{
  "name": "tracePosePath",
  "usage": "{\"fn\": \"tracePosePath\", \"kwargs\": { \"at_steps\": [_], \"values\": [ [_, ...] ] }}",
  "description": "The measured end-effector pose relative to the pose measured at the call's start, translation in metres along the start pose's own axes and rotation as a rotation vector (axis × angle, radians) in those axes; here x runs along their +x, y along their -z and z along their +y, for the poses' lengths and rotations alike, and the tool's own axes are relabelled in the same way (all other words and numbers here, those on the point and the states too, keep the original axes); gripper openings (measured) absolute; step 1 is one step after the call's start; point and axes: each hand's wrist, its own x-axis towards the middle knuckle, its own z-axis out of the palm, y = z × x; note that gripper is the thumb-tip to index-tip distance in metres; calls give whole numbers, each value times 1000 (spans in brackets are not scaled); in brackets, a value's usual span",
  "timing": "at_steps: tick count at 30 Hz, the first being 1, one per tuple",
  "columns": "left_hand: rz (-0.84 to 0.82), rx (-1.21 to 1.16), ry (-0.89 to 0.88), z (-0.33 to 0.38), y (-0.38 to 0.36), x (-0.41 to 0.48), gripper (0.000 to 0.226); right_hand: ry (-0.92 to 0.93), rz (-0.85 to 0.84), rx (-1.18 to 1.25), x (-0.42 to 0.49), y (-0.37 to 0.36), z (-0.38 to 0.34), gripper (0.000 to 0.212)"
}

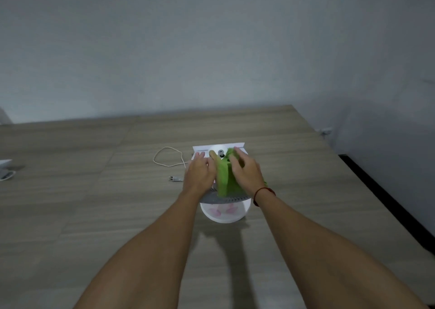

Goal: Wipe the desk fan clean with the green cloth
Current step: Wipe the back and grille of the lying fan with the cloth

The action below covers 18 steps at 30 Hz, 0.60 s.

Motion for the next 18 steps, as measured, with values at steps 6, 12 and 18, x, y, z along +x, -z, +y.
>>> {"fn": "tracePosePath", "kwargs": {
  "at_steps": [6,12,18],
  "values": [
    [74,159,-61,18,-11,-7,46,-152,114,-139,-2,12,16,29],
    [266,-16,-40,33,-4,-7,28,-161,224,-27,6,21,8,37],
    [290,-60,148,14,16,-3,31,-3,220,-13,11,10,-13,32]
  ]
}}
